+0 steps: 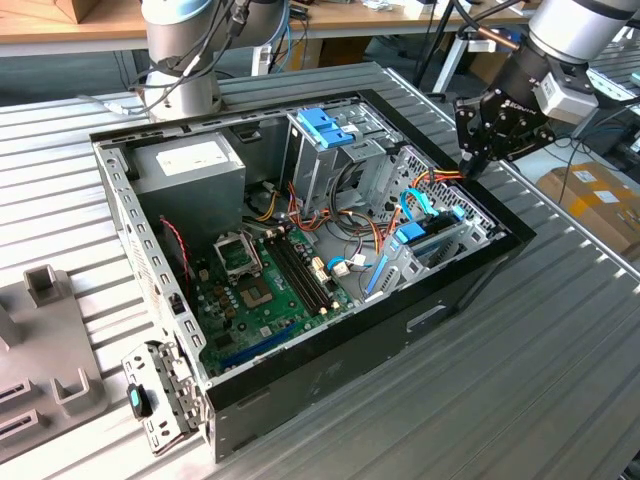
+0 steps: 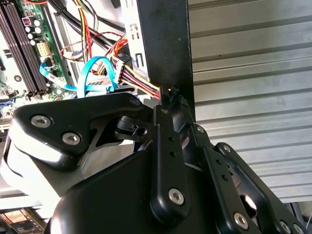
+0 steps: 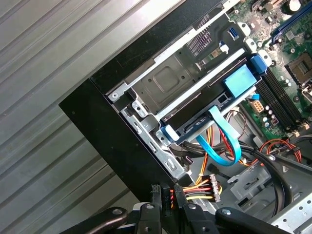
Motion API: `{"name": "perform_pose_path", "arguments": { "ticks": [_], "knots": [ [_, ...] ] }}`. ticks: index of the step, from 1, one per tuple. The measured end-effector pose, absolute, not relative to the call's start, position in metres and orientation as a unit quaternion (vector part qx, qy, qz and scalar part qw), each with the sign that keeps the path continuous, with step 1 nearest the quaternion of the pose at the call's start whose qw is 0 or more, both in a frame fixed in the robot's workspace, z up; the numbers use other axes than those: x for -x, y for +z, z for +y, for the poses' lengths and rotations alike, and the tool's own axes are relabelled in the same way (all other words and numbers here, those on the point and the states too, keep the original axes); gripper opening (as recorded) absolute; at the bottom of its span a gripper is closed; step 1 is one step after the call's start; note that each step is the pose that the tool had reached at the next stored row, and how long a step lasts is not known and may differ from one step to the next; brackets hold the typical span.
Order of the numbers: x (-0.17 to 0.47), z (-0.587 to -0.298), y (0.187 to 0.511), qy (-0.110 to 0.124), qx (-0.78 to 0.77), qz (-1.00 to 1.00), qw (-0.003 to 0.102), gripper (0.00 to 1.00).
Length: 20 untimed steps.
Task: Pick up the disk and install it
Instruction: 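Insert the second disk wire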
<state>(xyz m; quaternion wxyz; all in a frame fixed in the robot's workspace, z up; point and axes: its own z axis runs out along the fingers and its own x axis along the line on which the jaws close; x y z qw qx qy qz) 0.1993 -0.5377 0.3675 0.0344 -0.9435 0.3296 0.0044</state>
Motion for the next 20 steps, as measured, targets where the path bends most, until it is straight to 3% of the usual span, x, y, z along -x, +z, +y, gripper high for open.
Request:
{"name": "perform_pose_path", "arguments": {
  "ticks": [5,6,20],
  "knots": [
    [-0.1993,-0.5376,0.3675,0.004,0.943,0.330,0.034,0.24],
    [-0.1993,-0.5376,0.3675,0.004,0.943,0.330,0.034,0.16],
    [-0.1993,-0.5377,0.3686,0.004,0.944,0.330,0.034,0.16]
  ]
}}
